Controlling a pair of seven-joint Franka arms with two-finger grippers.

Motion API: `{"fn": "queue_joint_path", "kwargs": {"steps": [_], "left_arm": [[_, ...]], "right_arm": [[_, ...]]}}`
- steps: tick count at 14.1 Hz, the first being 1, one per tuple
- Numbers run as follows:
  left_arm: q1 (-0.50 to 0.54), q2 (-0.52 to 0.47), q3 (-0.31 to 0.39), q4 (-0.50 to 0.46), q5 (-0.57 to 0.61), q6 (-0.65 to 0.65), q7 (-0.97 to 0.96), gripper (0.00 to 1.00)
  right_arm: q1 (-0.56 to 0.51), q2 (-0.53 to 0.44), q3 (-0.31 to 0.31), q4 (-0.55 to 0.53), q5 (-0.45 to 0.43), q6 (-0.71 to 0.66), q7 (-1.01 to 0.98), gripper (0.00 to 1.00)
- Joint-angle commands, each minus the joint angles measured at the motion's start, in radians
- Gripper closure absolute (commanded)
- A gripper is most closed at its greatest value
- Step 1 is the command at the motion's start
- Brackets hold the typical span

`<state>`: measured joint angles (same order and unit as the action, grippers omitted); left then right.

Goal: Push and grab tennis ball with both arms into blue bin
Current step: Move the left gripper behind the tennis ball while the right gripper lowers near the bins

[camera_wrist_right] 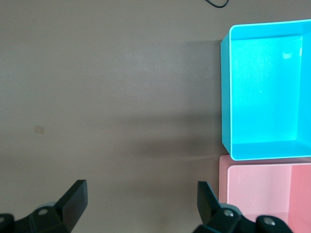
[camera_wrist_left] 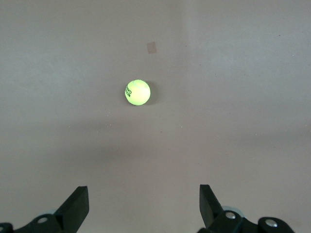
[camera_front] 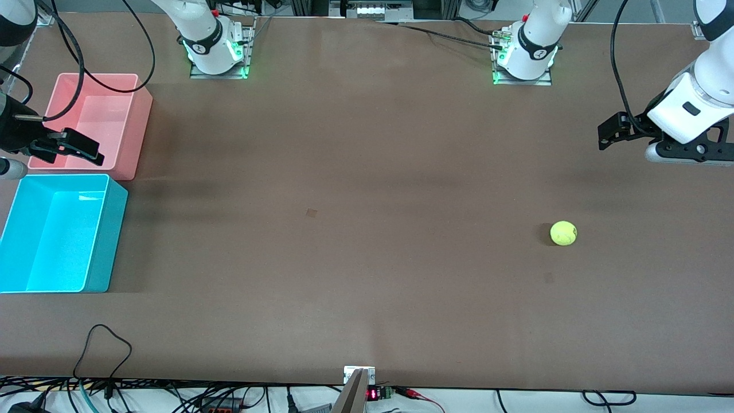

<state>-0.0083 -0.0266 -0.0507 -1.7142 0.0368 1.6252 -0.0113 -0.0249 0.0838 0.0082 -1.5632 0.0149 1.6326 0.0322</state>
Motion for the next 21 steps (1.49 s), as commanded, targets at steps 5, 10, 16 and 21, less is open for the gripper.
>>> {"fn": "queue_joint_path", "kwargs": {"steps": [5, 10, 16, 21], "left_arm": [[0.002, 0.022, 0.0, 0.039, 0.017, -0.031, 0.02, 0.0], [0.001, 0.054, -0.001, 0.041, 0.015, -0.118, 0.019, 0.0], [0.002, 0.097, 0.011, 0.042, 0.018, -0.199, 0.066, 0.0], [0.018, 0.148, 0.003, 0.093, 0.017, -0.206, 0.134, 0.36]], "right_arm": [[-0.012, -0.012, 0.006, -0.011, 0.016, 0.001, -0.015, 0.0], [-0.012, -0.012, 0.004, -0.011, 0.016, 0.007, -0.002, 0.0], [-0.015, 0.001, 0.004, -0.009, 0.028, 0.015, 0.005, 0.0], [-0.013, 0.03, 0.004, -0.009, 0.028, 0.01, 0.002, 0.0]]}}
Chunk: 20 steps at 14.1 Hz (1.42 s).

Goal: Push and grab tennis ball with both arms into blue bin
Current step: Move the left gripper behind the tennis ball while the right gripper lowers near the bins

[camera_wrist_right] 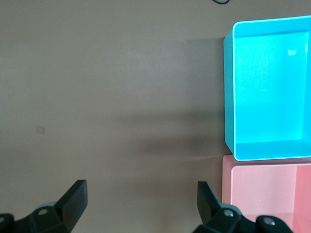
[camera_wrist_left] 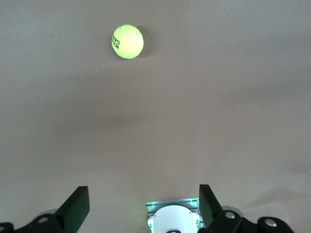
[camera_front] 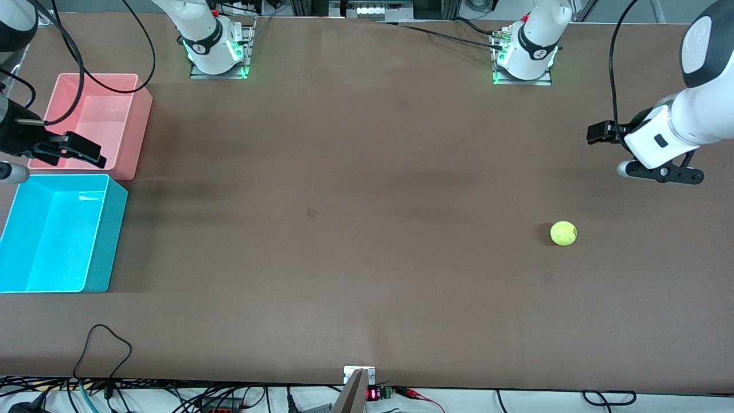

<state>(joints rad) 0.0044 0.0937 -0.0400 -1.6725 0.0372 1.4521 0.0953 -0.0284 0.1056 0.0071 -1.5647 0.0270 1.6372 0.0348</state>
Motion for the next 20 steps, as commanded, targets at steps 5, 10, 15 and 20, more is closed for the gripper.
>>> {"fn": "queue_joint_path", "kwargs": {"steps": [5, 10, 15, 20], "left_arm": [[0.006, 0.027, -0.014, 0.054, 0.013, -0.064, -0.006, 1.0], [0.061, 0.075, 0.0, 0.05, 0.058, 0.031, 0.242, 1.0], [0.19, 0.205, 0.002, 0.033, 0.073, 0.198, 0.736, 1.0], [0.226, 0.268, 0.002, -0.061, 0.187, 0.472, 1.203, 1.0]], "right_arm": [[-0.002, 0.032, 0.01, -0.009, 0.016, -0.007, -0.018, 0.0], [0.013, 0.029, 0.017, -0.009, 0.017, -0.082, -0.007, 0.0], [0.076, 0.08, 0.017, -0.092, 0.011, 0.008, 0.001, 0.0], [0.099, 0.069, 0.017, -0.155, 0.01, 0.049, 0.001, 0.0]]}}
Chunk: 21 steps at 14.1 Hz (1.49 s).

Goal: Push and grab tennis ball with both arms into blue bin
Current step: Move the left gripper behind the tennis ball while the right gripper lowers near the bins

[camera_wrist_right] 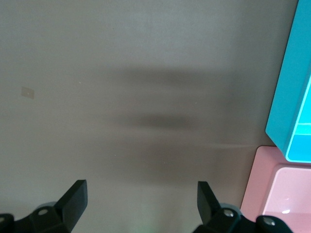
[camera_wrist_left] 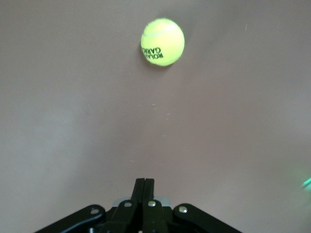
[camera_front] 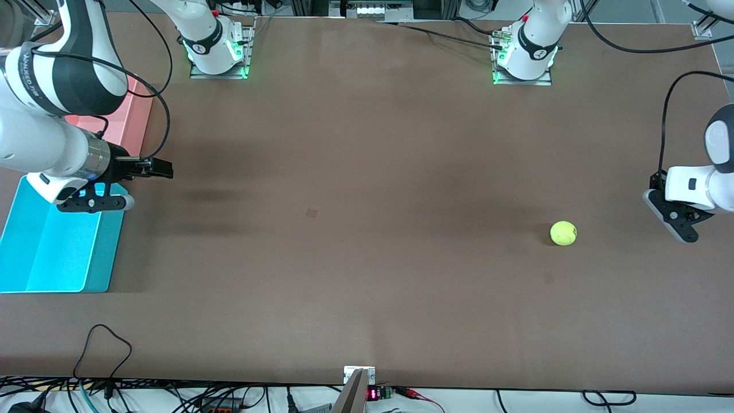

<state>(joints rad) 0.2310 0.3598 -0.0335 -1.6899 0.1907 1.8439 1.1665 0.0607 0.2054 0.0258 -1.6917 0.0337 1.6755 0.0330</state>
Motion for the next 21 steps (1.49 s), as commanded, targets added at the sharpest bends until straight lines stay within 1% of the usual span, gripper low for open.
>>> {"fn": "queue_joint_path", "kwargs": {"steps": [1, 3, 4, 6, 8, 10, 11, 14, 16, 18, 20, 21], "left_arm": [[-0.001, 0.004, -0.005, -0.075, 0.035, 0.137, 0.181, 1.0], [-0.001, 0.007, -0.006, -0.132, 0.033, 0.234, 0.26, 1.0], [0.004, 0.022, -0.017, -0.148, 0.03, 0.244, 0.268, 1.0], [-0.007, 0.022, -0.023, -0.169, 0.033, 0.274, 0.303, 1.0], [-0.006, 0.021, -0.039, -0.192, 0.032, 0.331, 0.372, 1.0], [-0.007, 0.019, -0.039, -0.244, 0.032, 0.412, 0.372, 1.0], [-0.007, 0.018, -0.039, -0.255, 0.032, 0.434, 0.374, 1.0], [0.001, 0.021, -0.04, -0.263, 0.032, 0.44, 0.412, 1.0], [-0.005, 0.024, -0.054, -0.271, 0.032, 0.457, 0.412, 1.0], [-0.01, 0.05, -0.057, -0.278, 0.033, 0.538, 0.415, 1.0], [-0.006, 0.079, -0.057, -0.312, 0.035, 0.648, 0.455, 1.0], [-0.001, 0.084, -0.057, -0.312, 0.035, 0.672, 0.472, 1.0]], "right_arm": [[0.011, -0.029, -0.003, -0.028, 0.003, 0.01, 0.002, 0.0], [0.01, -0.031, -0.001, -0.032, 0.003, 0.01, 0.002, 0.0], [0.01, -0.029, -0.003, -0.034, 0.003, 0.009, 0.002, 0.0], [0.01, -0.029, -0.001, -0.036, 0.003, 0.01, 0.002, 0.0], [0.01, -0.029, -0.001, -0.045, 0.003, 0.015, 0.002, 0.0], [0.011, -0.031, -0.003, -0.045, 0.002, 0.015, 0.002, 0.0], [0.01, -0.029, -0.003, -0.045, 0.002, 0.015, 0.002, 0.0], [0.011, -0.026, -0.001, -0.046, 0.002, 0.015, 0.005, 0.0], [0.016, -0.023, -0.003, -0.046, 0.002, 0.015, 0.005, 0.0], [0.018, -0.018, -0.003, -0.046, 0.002, 0.018, 0.005, 0.0], [0.019, -0.012, -0.001, -0.046, 0.002, 0.021, 0.005, 0.0], [0.018, -0.009, -0.003, -0.048, 0.002, 0.024, 0.005, 0.0]]}}
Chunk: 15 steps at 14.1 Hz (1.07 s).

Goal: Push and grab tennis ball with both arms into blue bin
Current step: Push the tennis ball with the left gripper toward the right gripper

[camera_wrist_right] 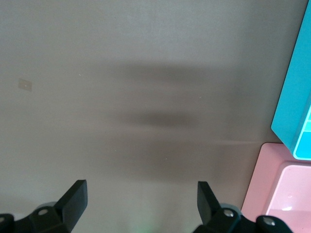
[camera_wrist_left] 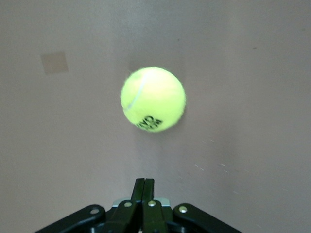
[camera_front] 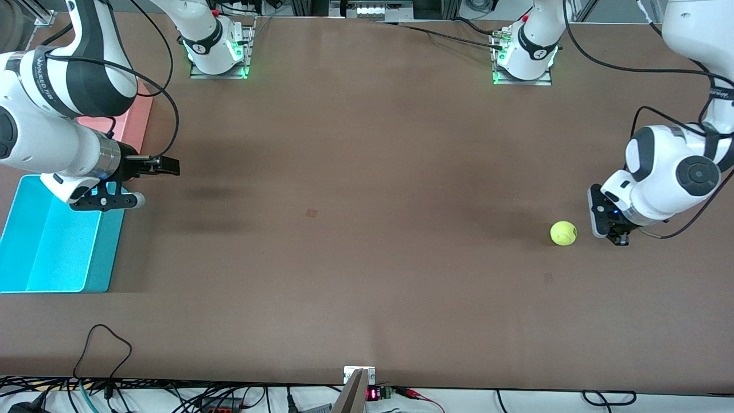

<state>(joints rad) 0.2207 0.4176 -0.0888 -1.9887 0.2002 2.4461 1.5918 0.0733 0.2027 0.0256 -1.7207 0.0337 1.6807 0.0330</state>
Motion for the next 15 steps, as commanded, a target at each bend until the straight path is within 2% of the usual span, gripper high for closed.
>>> {"fn": "queue_joint_path", "kwargs": {"steps": [1, 4, 13, 15], "left_arm": [[0.009, 0.041, -0.002, -0.009, 0.025, 0.08, 0.051, 1.0], [0.012, 0.066, 0.0, -0.01, 0.025, 0.114, 0.053, 1.0], [0.028, 0.081, 0.006, -0.01, 0.024, 0.12, 0.048, 1.0], [0.032, 0.081, 0.006, -0.01, 0.024, 0.119, 0.048, 1.0]], "right_arm": [[0.005, 0.003, -0.001, -0.029, 0.002, 0.033, 0.005, 0.0], [0.007, 0.003, -0.001, -0.114, 0.002, 0.146, 0.005, 0.0], [0.014, -0.003, -0.001, -0.181, 0.002, 0.188, 0.004, 0.0], [0.023, -0.022, -0.001, -0.224, 0.0, 0.22, 0.004, 0.0]]}}
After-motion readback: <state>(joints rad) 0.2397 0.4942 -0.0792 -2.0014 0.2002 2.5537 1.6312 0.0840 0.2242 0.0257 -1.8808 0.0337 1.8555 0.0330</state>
